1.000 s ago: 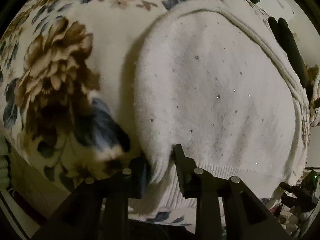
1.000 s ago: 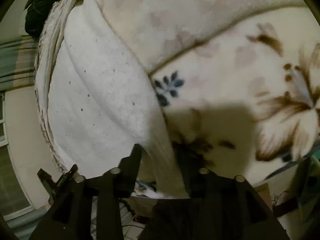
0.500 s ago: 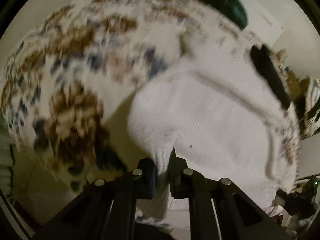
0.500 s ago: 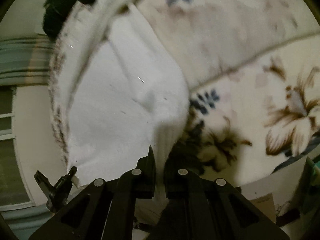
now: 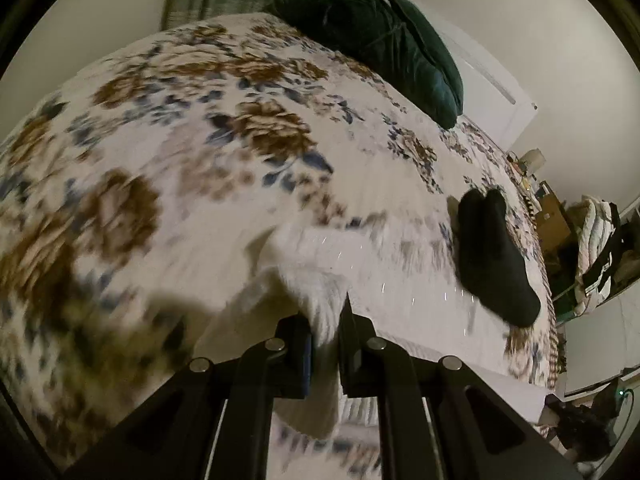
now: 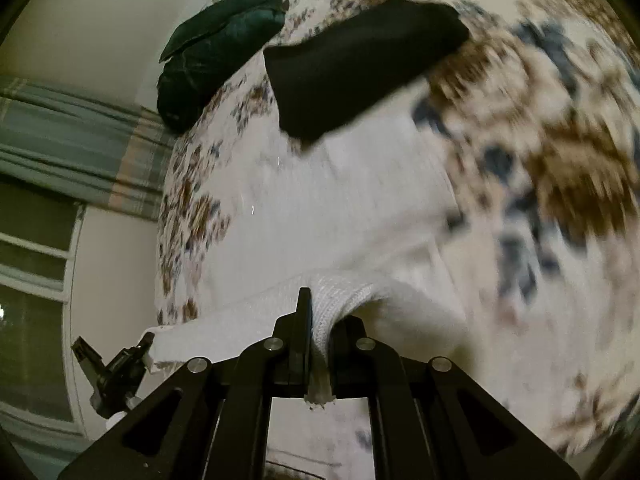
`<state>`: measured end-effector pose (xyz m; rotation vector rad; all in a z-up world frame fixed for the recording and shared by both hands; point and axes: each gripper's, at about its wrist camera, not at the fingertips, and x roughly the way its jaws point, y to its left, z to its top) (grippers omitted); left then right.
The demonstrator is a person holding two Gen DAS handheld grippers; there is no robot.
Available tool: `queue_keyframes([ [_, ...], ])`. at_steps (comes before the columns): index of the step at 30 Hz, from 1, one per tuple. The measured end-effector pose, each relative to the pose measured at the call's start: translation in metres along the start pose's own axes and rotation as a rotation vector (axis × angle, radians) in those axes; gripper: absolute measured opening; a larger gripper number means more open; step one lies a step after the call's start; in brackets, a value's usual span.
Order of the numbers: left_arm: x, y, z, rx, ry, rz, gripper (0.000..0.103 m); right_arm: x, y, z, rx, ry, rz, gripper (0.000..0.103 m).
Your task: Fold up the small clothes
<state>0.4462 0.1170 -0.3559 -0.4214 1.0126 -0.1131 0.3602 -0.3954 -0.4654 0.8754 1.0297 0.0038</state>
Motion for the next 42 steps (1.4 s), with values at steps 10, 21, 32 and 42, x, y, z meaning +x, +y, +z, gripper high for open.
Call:
queue_keyframes([
  [10, 0.162, -0.016, 0.079, 0.048, 0.17, 0.079, 0.012, 0.139, 0.021, 0.129, 0.011, -0.012, -0.186, 0.007],
  [21, 0.118, 0.017, 0.08, -0.028, 0.132, -0.007, 0.084, 0.14, 0.025, 0.121, 0.022, -0.027, -0.162, 0.099],
  [32, 0.079, 0.091, -0.056, -0.379, 0.218, 0.063, 0.084, 0.094, -0.077, -0.027, 0.401, -0.017, -0.116, 0.099],
  [42, 0.121, 0.085, -0.053, -0.475, 0.085, 0.055, 0.014, 0.155, -0.109, -0.035, 0.562, -0.106, 0.131, 0.046],
])
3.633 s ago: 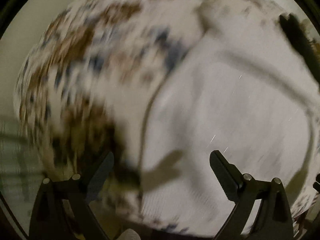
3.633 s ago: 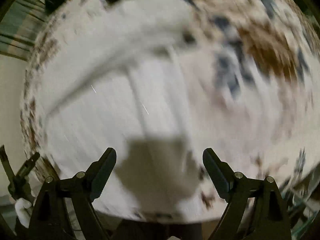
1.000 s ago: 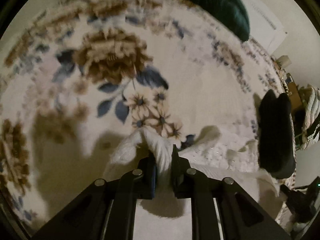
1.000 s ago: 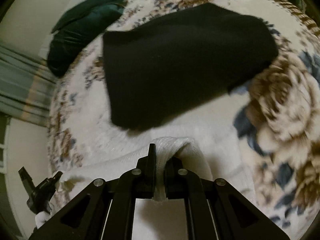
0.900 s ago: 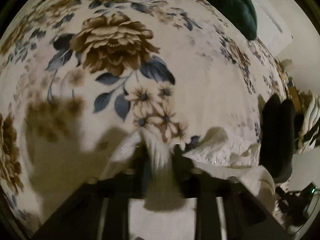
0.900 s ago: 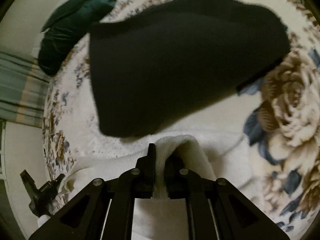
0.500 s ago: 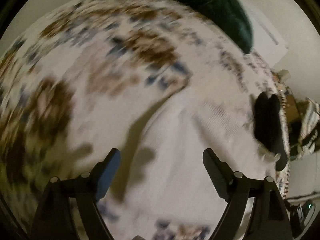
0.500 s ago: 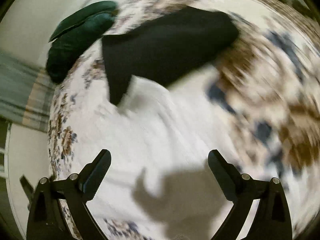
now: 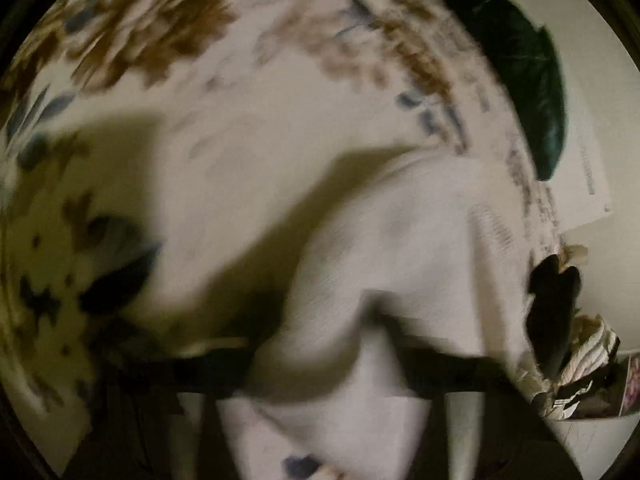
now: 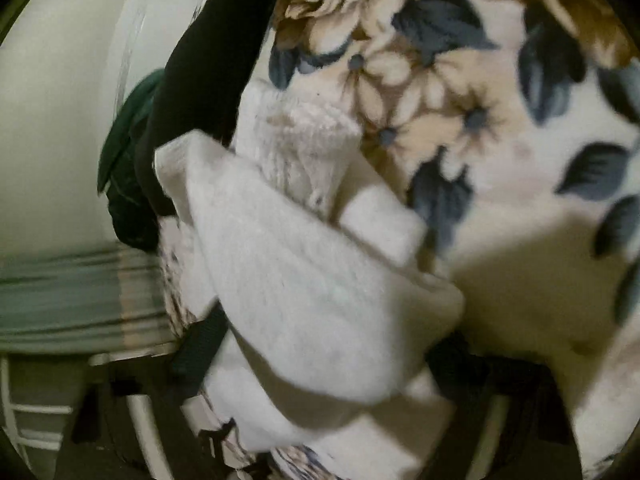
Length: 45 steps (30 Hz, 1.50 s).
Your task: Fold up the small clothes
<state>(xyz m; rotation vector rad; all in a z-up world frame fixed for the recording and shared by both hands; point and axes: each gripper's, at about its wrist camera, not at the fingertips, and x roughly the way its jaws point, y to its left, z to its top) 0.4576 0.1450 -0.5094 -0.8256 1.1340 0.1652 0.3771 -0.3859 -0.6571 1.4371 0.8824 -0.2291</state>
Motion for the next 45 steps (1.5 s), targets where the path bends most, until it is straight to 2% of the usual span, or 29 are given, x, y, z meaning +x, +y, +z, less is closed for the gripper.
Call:
queue_keyframes([
  [1, -0.004, -0.008, 0.001, 0.026, -0.02, 0.015, 0.013, 0.003, 0.002, 0.0, 0.003, 0.003, -0.005, 0.026],
  [3, -0.019, -0.017, 0.001, 0.055, -0.077, 0.013, 0.01, 0.004, 0.01, -0.001, -0.007, -0.003, -0.023, 0.021],
  [5, -0.031, -0.016, -0.001, 0.081, -0.099, 0.009, 0.01, -0.001, 0.015, -0.003, -0.022, -0.001, -0.023, 0.017],
  [10, -0.071, -0.002, -0.015, 0.109, -0.109, 0.01, 0.009, -0.031, 0.025, -0.011, -0.061, 0.038, -0.033, 0.015],
  [15, -0.106, 0.019, -0.041, 0.095, -0.083, 0.021, 0.008, -0.07, 0.012, -0.028, -0.09, 0.082, -0.067, 0.014],
  [18, -0.121, 0.039, -0.061, 0.121, -0.031, 0.053, 0.008, -0.099, -0.005, -0.043, -0.093, 0.107, -0.102, 0.014],
  [21, -0.114, 0.058, -0.075, 0.149, 0.059, 0.111, 0.013, -0.126, -0.035, -0.058, -0.064, 0.137, -0.174, 0.015],
  [23, -0.106, 0.069, -0.079, 0.126, 0.126, 0.13, 0.017, -0.126, -0.061, -0.062, -0.046, 0.193, -0.248, 0.021],
  [24, -0.107, 0.072, -0.08, 0.127, 0.137, 0.142, 0.023, -0.125, -0.069, -0.062, -0.031, 0.215, -0.296, 0.035],
  [25, -0.111, 0.072, -0.08, 0.141, 0.134, 0.145, 0.028, -0.128, -0.074, -0.062, -0.033, 0.223, -0.335, 0.039],
  [26, -0.116, 0.069, -0.078, 0.161, 0.13, 0.155, 0.038, -0.132, -0.075, -0.061, -0.047, 0.219, -0.348, 0.041],
  [28, -0.126, 0.059, -0.072, 0.216, 0.102, 0.154, 0.046, -0.144, -0.061, -0.058, -0.116, 0.196, -0.39, 0.055],
  [30, -0.131, 0.044, -0.063, 0.286, 0.071, 0.164, 0.057, -0.158, -0.032, -0.055, -0.243, 0.131, -0.437, 0.058],
  [34, -0.114, -0.004, -0.04, 0.466, 0.035, 0.156, 0.06, -0.155, 0.039, -0.043, -0.477, 0.05, -0.449, 0.058],
  [37, -0.08, -0.034, -0.025, 0.577, 0.036, 0.175, 0.06, -0.125, 0.079, -0.025, -0.583, 0.052, -0.456, 0.059],
  [40, -0.043, -0.062, -0.018, 0.661, 0.049, 0.193, 0.06, -0.07, 0.112, -0.003, -0.701, 0.054, -0.493, 0.059],
  [42, -0.024, -0.075, -0.017, 0.723, 0.062, 0.207, 0.06, -0.036, 0.141, -0.001, -0.809, 0.084, -0.512, 0.059],
  [45, 0.0, -0.088, -0.019, 0.782, 0.088, 0.226, 0.06, 0.006, 0.156, -0.009, -0.913, 0.179, -0.539, 0.059],
])
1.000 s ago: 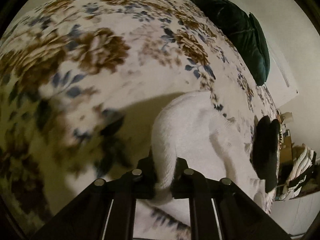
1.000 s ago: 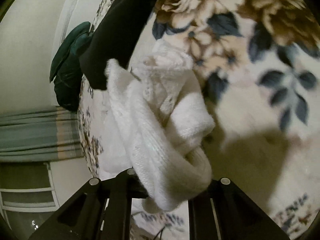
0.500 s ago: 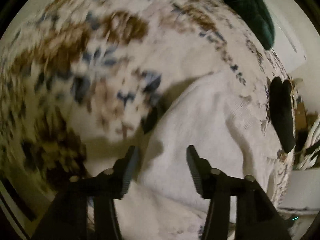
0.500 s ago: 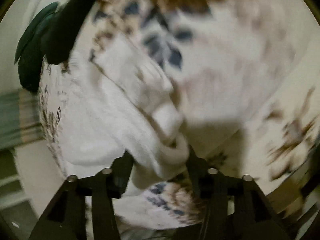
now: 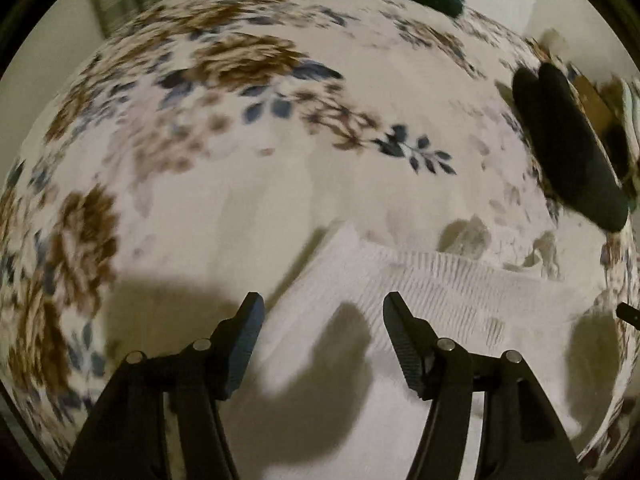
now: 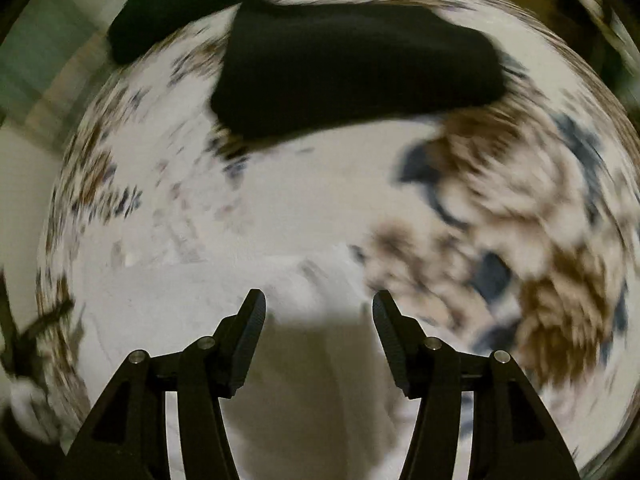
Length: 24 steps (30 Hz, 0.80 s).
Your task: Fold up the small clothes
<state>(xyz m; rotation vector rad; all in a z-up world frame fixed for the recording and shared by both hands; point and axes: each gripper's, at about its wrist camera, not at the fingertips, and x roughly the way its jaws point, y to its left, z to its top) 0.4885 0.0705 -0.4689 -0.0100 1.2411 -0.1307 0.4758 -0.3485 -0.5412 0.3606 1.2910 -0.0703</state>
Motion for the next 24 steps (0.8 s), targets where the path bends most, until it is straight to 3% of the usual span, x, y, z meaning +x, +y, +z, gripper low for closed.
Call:
queue_keyframes([
  [3, 0.015, -0.008, 0.002, 0.032, 0.031, 0.011, 0.06, 0.032, 0.023, -0.002, -0.113, 0.105, 0.006, 0.058],
  [4, 0.019, -0.009, 0.001, 0.033, 0.04, 0.014, 0.06, 0.044, 0.027, -0.003, -0.135, 0.141, -0.011, 0.05],
  [5, 0.02, -0.009, 0.0, 0.031, 0.043, 0.015, 0.06, 0.054, 0.03, -0.006, -0.161, 0.156, -0.034, 0.036],
  [6, 0.02, -0.008, -0.001, 0.028, 0.044, 0.013, 0.06, 0.059, 0.032, -0.009, -0.179, 0.145, -0.084, 0.008],
  [16, 0.016, 0.001, 0.011, 0.0, 0.018, -0.008, 0.06, -0.002, -0.012, 0.003, 0.074, -0.119, -0.058, 0.005],
  [18, 0.018, 0.001, 0.014, -0.003, 0.019, -0.007, 0.06, 0.0, -0.02, 0.013, 0.104, -0.12, -0.073, 0.005],
  [20, 0.022, 0.002, 0.016, -0.008, 0.029, -0.009, 0.06, 0.016, -0.03, 0.02, 0.129, -0.048, -0.06, 0.005],
  [23, 0.02, 0.006, 0.017, -0.031, 0.042, -0.03, 0.06, 0.029, -0.049, 0.022, 0.223, 0.032, 0.025, 0.007],
  [24, 0.017, 0.007, 0.016, -0.039, 0.044, -0.043, 0.06, 0.027, -0.054, 0.021, 0.244, 0.035, 0.051, 0.02],
])
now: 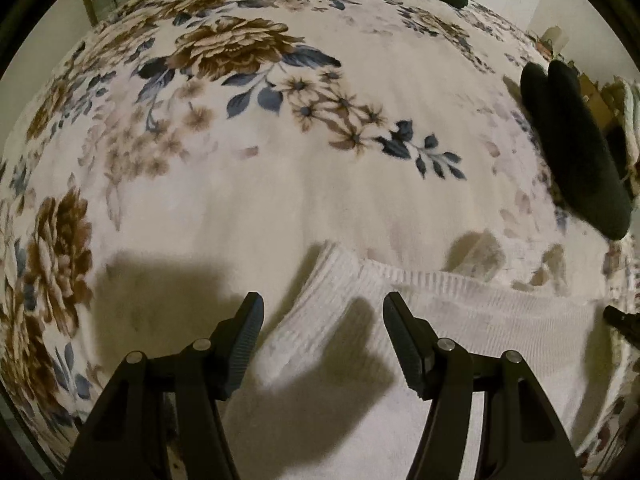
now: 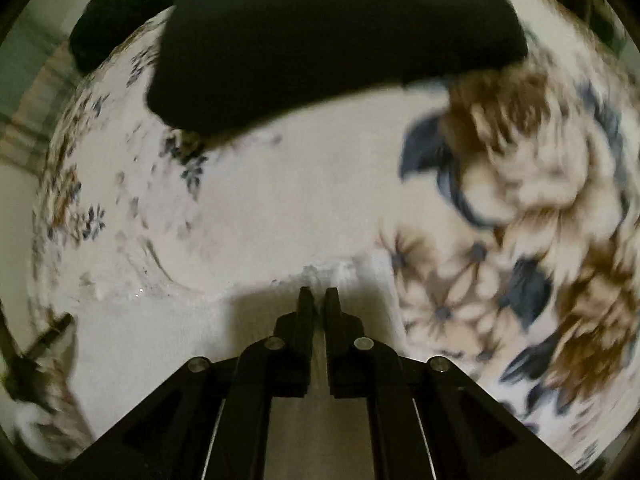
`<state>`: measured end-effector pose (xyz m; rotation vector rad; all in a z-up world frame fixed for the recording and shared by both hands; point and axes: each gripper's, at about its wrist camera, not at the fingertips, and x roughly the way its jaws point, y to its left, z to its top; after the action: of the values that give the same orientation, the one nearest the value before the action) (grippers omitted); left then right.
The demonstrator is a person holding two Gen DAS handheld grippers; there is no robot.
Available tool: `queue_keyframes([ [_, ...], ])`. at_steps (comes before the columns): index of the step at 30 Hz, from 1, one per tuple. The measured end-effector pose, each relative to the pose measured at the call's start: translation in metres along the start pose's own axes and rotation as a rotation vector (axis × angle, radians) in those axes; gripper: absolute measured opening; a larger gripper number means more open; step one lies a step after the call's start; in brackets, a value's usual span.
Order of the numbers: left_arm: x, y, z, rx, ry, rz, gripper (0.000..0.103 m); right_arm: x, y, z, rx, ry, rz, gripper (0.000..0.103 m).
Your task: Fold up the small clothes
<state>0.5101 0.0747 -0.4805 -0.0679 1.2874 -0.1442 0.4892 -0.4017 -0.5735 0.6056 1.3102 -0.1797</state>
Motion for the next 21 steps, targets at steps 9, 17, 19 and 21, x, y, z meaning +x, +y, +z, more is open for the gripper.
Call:
queue_keyframes([
  [9, 0.013, 0.008, -0.009, -0.009, 0.079, -0.089, 0.06, -0.034, -0.054, -0.017, 0.099, 0.005, 0.122, 0.057],
  [17, 0.019, -0.01, -0.007, 0.071, 0.018, -0.089, 0.008, 0.005, -0.04, -0.029, 0.062, -0.007, 0.112, 0.008],
  [19, 0.005, -0.013, -0.006, 0.085, -0.037, -0.093, 0.008, -0.013, -0.041, -0.033, 0.062, -0.064, 0.109, 0.007],
  [21, -0.008, -0.015, -0.004, 0.076, -0.072, -0.103, 0.008, -0.029, -0.044, -0.034, 0.068, -0.096, 0.103, 0.007],
])
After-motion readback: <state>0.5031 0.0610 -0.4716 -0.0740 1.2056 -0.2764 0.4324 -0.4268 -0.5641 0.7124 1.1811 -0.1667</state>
